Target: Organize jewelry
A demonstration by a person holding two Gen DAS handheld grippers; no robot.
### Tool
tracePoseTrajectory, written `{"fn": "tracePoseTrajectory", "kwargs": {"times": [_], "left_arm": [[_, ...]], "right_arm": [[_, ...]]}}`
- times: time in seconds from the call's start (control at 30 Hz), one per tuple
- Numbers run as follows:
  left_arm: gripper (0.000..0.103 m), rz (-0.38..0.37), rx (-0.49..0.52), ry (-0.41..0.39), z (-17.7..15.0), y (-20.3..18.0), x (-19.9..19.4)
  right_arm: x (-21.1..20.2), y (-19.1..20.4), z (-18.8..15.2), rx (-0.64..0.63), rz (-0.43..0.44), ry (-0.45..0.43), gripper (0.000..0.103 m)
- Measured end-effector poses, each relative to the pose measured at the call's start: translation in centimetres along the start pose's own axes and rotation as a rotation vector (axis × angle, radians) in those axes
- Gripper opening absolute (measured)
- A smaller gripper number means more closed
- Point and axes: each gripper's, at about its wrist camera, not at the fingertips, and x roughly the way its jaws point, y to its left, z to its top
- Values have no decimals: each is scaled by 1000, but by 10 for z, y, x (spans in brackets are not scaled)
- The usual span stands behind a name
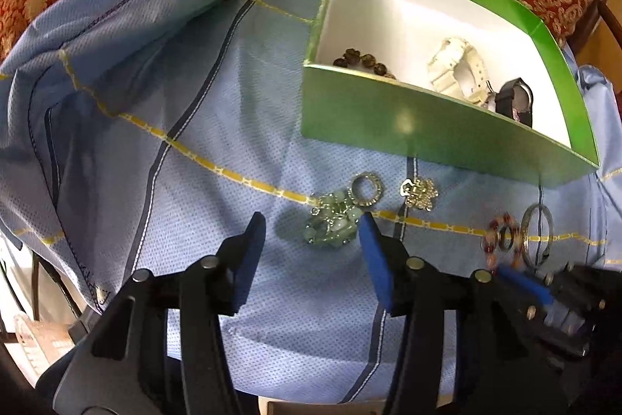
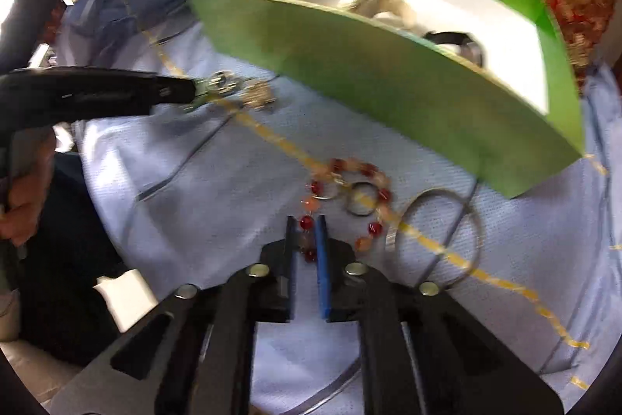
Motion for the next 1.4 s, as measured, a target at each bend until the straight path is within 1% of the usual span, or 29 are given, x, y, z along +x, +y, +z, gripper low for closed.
{"fn": "tracePoseTrajectory", "kwargs": {"times": [0.07,0.17,0.27,0.33,0.43,0.5,0.6,0.63,0.67,0.7,0.73,0.77,0.83,0.87,0.97,1.03,1.1,1.23,1.3,1.37,1.4], "left_arm": [[52,-20,-48,8,2,9,0],[54,-45,-104,13,6,21,2],[55,-41,-102,14,7,22,3],[58,-39,-89,17,7,19,5],[61,-34,-82,16,7,16,7],[62,-21,-77,16,8,12,10],[62,28,-33,25,11,-3,22],[56,55,-7,13,10,-8,23],[47,77,21,3,9,-13,25],[24,89,38,-4,8,-15,25],[20,102,60,-17,7,-19,24],[19,96,63,-19,8,-20,23],[18,61,52,-28,7,-20,19],[18,52,53,-44,7,-20,14],[18,43,61,-113,10,-21,-5],[18,29,68,-156,13,-22,-20],[18,6,72,-188,17,-23,-35],[18,-43,108,-267,44,-29,-74],[18,-52,115,-285,65,-35,-87],[18,-76,130,-325,93,-45,-97],[18,-82,134,-339,102,-50,-98]], "right_arm": [[-2,3,-3,-10,44,3,8],[-13,6,-6,-20,103,-32,8],[-27,-1,-4,4,143,-84,8],[-34,-7,-3,27,137,-110,8],[-38,-14,1,55,137,-128,8],[-39,-14,0,59,120,-133,8],[-35,-18,0,63,89,-116,8],[-33,-17,-1,63,80,-112,8],[-31,-17,-1,61,70,-107,8],[-30,-16,-2,60,63,-105,8],[-30,-16,-2,58,57,-106,8],[-30,-15,-1,59,53,-108,8],[-33,-17,-1,62,43,-120,8],[-34,-17,-1,63,38,-127,8],[-47,-20,1,66,0,-174,8],[-63,-21,5,68,-29,-224,8],[-78,-24,8,78,-32,-270,8],[-119,-35,27,114,-10,-386,8],[-131,-43,40,136,-9,-413,8],[-141,-52,55,145,-20,-448,8],[-144,-57,63,154,-21,-466,8]]}}
